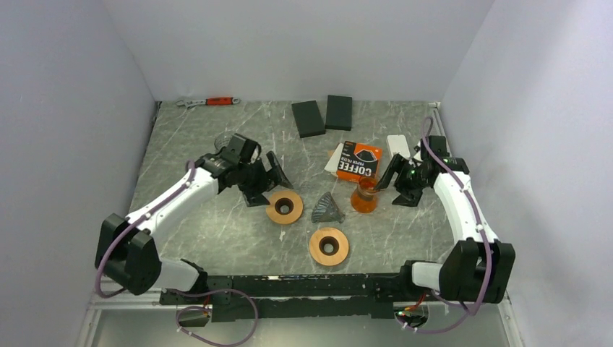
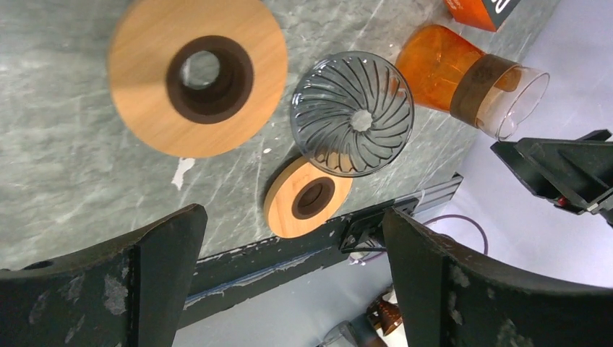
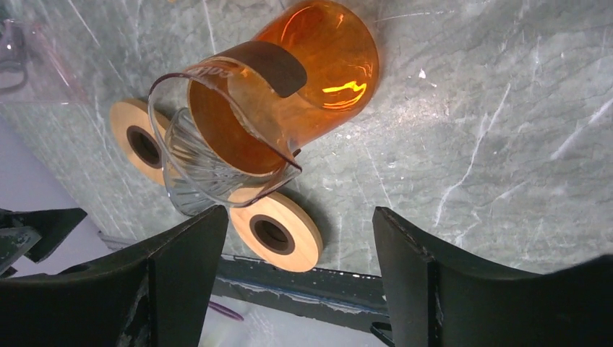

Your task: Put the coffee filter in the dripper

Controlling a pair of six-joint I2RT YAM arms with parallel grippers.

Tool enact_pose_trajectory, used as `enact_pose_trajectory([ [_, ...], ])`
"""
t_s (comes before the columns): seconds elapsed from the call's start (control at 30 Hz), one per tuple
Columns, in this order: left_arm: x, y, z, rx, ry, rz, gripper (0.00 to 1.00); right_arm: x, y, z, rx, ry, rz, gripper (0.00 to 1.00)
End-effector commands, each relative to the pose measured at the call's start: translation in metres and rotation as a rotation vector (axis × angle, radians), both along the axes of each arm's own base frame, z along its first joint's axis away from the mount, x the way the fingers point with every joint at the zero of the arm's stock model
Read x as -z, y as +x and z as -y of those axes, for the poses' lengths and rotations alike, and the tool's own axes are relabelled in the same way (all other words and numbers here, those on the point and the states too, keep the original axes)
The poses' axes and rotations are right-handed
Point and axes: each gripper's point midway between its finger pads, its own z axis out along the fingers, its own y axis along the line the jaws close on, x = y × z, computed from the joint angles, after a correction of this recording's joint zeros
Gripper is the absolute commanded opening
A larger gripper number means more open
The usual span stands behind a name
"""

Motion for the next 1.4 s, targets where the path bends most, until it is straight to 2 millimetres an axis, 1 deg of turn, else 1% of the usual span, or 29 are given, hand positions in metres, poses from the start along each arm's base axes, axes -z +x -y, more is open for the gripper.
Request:
enact_pose_trajectory([
  [0.0, -0.022, 0.019, 0.029, 0.025, 0.002, 0.093, 0.99, -0.011, 0.026, 0.001, -0.055, -0.014, 0.087, 0.74],
  [0.13, -0.026, 0.016, 0.039, 0.073, 0.044, 0.102, 0.99, -0.001, 0.04, -0.001, -0.074, 0.004, 0.068, 0.57],
  [0.2, -0.027, 0.013, 0.041, 0.083, 0.049, 0.11, 0.99, 0.003, 0.046, -0.001, -0.077, 0.008, 0.067, 0.51],
  [0.3, -0.03, 0.009, 0.041, 0.077, 0.046, 0.119, 0.99, 0.011, 0.052, 0.0, -0.092, 0.0, 0.053, 0.46],
  [0.43, -0.03, 0.003, 0.037, 0.067, 0.04, 0.122, 0.99, 0.015, 0.056, -0.003, -0.124, -0.001, 0.052, 0.4],
  [0.53, -0.029, -0.002, 0.033, 0.062, 0.048, 0.119, 0.99, 0.014, 0.059, -0.009, -0.164, 0.004, 0.054, 0.34],
  [0.63, -0.027, -0.004, 0.028, 0.055, 0.068, 0.112, 0.99, 0.013, 0.057, -0.021, -0.215, 0.007, 0.046, 0.31],
  [0.73, -0.025, -0.006, 0.024, 0.057, 0.087, 0.11, 0.99, 0.015, 0.051, -0.038, -0.288, -0.007, 0.026, 0.3],
  [0.87, -0.015, -0.01, 0.019, 0.043, 0.121, 0.071, 0.99, 0.018, 0.047, -0.062, -0.367, -0.043, 0.016, 0.3],
  [0.93, -0.01, -0.013, 0.017, 0.037, 0.132, 0.049, 0.98, 0.019, 0.044, -0.076, -0.403, -0.038, 0.009, 0.3],
  [1.03, 0.0, -0.015, 0.013, 0.02, 0.151, 0.022, 0.98, 0.021, 0.039, -0.09, -0.427, -0.018, 0.001, 0.3],
  [1.1, 0.005, -0.016, 0.011, 0.015, 0.163, 0.009, 0.99, 0.021, 0.037, -0.093, -0.432, -0.018, -0.003, 0.3],
  [1.17, 0.013, -0.018, 0.007, 0.005, 0.178, -0.017, 0.99, 0.017, 0.039, -0.093, -0.424, -0.025, 0.003, 0.31],
  [1.27, 0.023, -0.019, 0.0, -0.01, 0.184, -0.058, 1.0, 0.003, 0.043, -0.09, -0.413, -0.045, 0.034, 0.34],
  [1.37, 0.033, -0.017, -0.009, -0.031, 0.191, -0.091, 1.0, -0.016, 0.046, -0.088, -0.4, -0.062, 0.074, 0.46],
])
